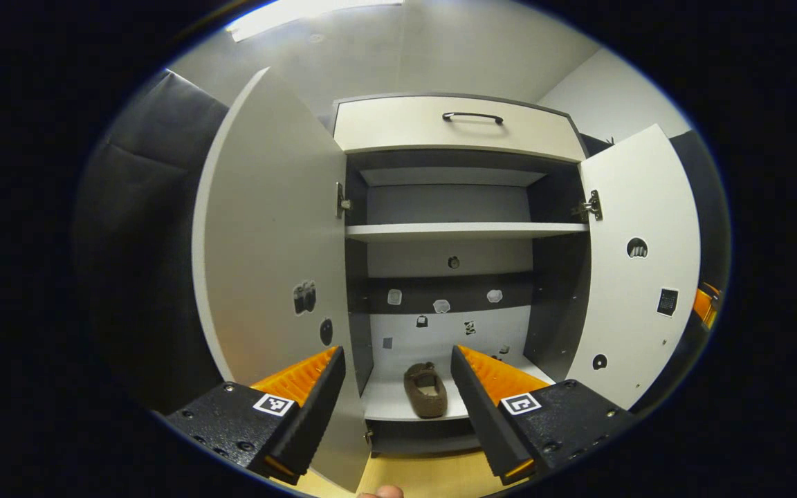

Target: Grab one shoe with the right hand and put it into the shoe cabinet, grab the other shoe with the left hand and put it into the shoe cabinet; then close the right door with the right hand and the left door with the left hand.

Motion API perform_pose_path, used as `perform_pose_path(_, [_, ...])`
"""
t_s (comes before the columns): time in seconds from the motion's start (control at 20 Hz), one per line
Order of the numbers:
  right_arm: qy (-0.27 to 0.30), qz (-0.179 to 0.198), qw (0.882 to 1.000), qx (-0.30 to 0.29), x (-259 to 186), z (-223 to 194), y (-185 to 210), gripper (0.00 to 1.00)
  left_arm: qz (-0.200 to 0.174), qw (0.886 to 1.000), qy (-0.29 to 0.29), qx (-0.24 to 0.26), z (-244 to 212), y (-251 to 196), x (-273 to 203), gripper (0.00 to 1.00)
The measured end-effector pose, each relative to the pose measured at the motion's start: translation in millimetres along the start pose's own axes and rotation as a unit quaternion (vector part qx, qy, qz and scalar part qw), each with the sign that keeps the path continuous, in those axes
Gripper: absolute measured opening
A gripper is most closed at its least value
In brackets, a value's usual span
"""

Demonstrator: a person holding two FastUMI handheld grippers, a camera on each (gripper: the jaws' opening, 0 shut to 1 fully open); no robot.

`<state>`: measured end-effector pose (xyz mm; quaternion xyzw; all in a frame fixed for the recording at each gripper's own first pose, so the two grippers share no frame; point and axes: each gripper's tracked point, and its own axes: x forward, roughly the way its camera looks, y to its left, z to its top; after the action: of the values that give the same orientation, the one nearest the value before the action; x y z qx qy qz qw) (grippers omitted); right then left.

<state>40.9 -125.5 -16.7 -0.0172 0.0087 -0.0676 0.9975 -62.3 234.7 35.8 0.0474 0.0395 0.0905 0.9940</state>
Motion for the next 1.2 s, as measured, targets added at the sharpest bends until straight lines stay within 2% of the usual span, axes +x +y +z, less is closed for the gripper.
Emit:
perform_pose_path(0.05, [0.000, 0.000, 1.000, 0.001, 0, 0, 0, 0.93, 0.002, 1.000, -0.004, -0.001, 2, 1, -3, 0.93])
perform_pose_path(0.1, [0.001, -0.001, 1.000, 0.002, 0, 0, 0, 0.98, 0.004, 1.000, -0.007, -0.002, 3, 3, -3, 0.95])
perform_pose_path(0.15, [0.002, -0.001, 1.000, 0.004, -1, 0, 0, 0.93, 0.004, 1.000, -0.009, -0.003, 5, 3, -6, 0.93])
perform_pose_path(0.2, [0.004, 0.001, 1.000, 0.006, -1, -1, 1, 0.98, 0.004, 1.000, -0.011, -0.005, 6, 3, -7, 0.93])
perform_pose_path(0.35, [0.007, 0.013, 1.000, 0.007, -3, 0, 8, 0.98, 0.002, 1.000, -0.015, -0.008, 9, 6, -12, 0.93])
perform_pose_path(0.4, [0.008, 0.018, 1.000, 0.006, -4, 1, 12, 0.93, 0.003, 1.000, -0.014, -0.008, 9, 6, -13, 0.93])
perform_pose_path(0.45, [0.007, 0.022, 1.000, 0.004, -5, 1, 15, 0.98, 0.004, 1.000, -0.014, -0.010, 8, 7, -14, 0.93])
perform_pose_path(0.6, [0.007, 0.032, 0.999, -0.003, -6, 2, 23, 0.98, 0.014, 1.000, -0.016, -0.015, 10, 13, -21, 0.93])
perform_pose_path(0.7, [0.012, 0.050, 0.999, 0.002, -6, 0, 34, 0.98, 0.024, 0.999, -0.019, -0.016, 13, 20, -27, 0.93])
perform_pose_path(0.75, [0.017, 0.062, 0.998, 0.007, -5, -2, 41, 0.93, 0.030, 0.999, -0.021, -0.016, 15, 23, -31, 0.95])
perform_pose_path(0.8, [0.020, 0.074, 0.997, 0.011, -5, -4, 50, 0.93, 0.035, 0.999, -0.022, -0.016, 15, 28, -35, 0.95])
perform_pose_path(0.85, [0.022, 0.084, 0.996, 0.012, -4, -5, 56, 1.00, 0.041, 0.999, -0.023, -0.016, 17, 33, -39, 0.93])
perform_pose_path(1.2, [0.031, 0.138, 0.990, 0.018, -3, -13, 101, 0.98, 0.070, 0.997, -0.022, -0.014, 14, 47, -53, 0.93])
